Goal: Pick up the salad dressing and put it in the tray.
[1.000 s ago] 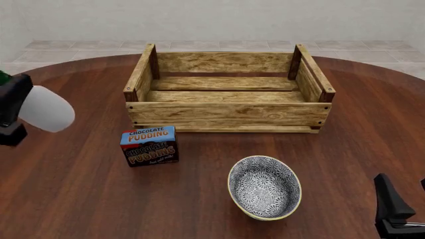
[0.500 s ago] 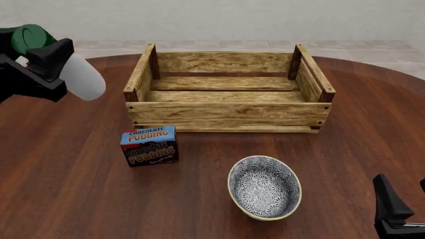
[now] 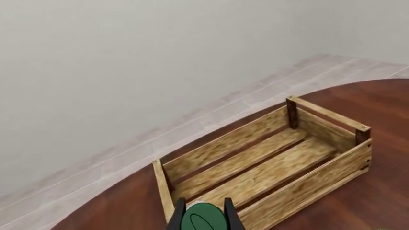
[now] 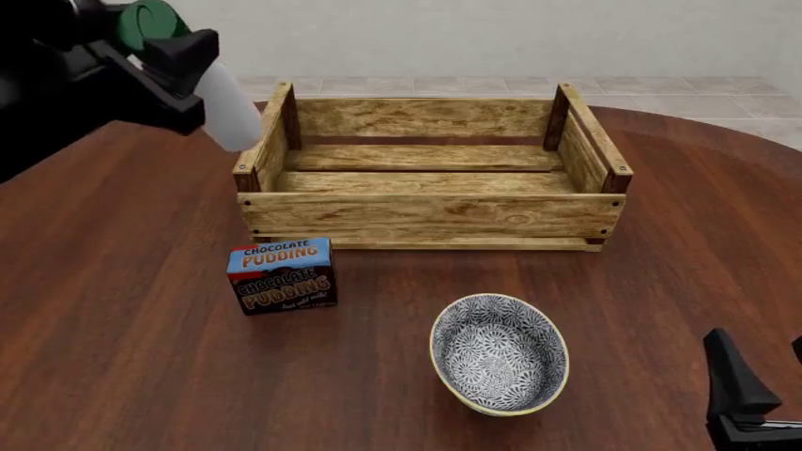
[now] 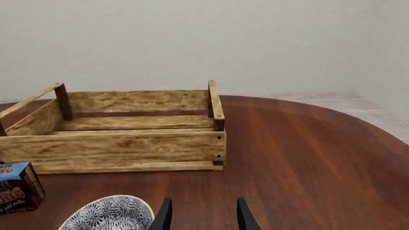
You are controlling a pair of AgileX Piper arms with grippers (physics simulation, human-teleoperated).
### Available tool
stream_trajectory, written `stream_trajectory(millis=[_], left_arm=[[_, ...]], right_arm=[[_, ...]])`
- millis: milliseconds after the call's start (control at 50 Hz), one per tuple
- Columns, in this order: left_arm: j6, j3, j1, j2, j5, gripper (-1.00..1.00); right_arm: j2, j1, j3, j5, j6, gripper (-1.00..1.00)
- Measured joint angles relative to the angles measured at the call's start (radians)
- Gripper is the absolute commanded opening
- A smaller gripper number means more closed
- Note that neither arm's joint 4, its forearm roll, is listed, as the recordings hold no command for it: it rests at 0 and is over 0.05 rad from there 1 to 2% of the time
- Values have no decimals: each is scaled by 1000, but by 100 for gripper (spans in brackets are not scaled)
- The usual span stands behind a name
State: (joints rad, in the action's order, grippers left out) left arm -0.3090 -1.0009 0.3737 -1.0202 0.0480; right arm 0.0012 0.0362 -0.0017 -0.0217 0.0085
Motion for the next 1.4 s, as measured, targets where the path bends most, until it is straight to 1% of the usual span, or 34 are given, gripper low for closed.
stream_trajectory(millis=[340, 660, 920, 1180, 1400], left_arm=[[6, -55, 39, -184, -95, -100], [3, -124, 43, -358, -171, -100], [11, -203, 32, -484, -195, -100], [16, -297, 11, -607, -198, -100], [20, -358, 3, -687, -193, -100]], right_arm=[[0, -5, 0, 0, -8, 100], [0, -6, -1, 2, -9, 100], [-1, -5, -1, 5, -6, 100], [-1, -2, -2, 7, -2, 100], [-1, -3, -2, 9, -1, 100]])
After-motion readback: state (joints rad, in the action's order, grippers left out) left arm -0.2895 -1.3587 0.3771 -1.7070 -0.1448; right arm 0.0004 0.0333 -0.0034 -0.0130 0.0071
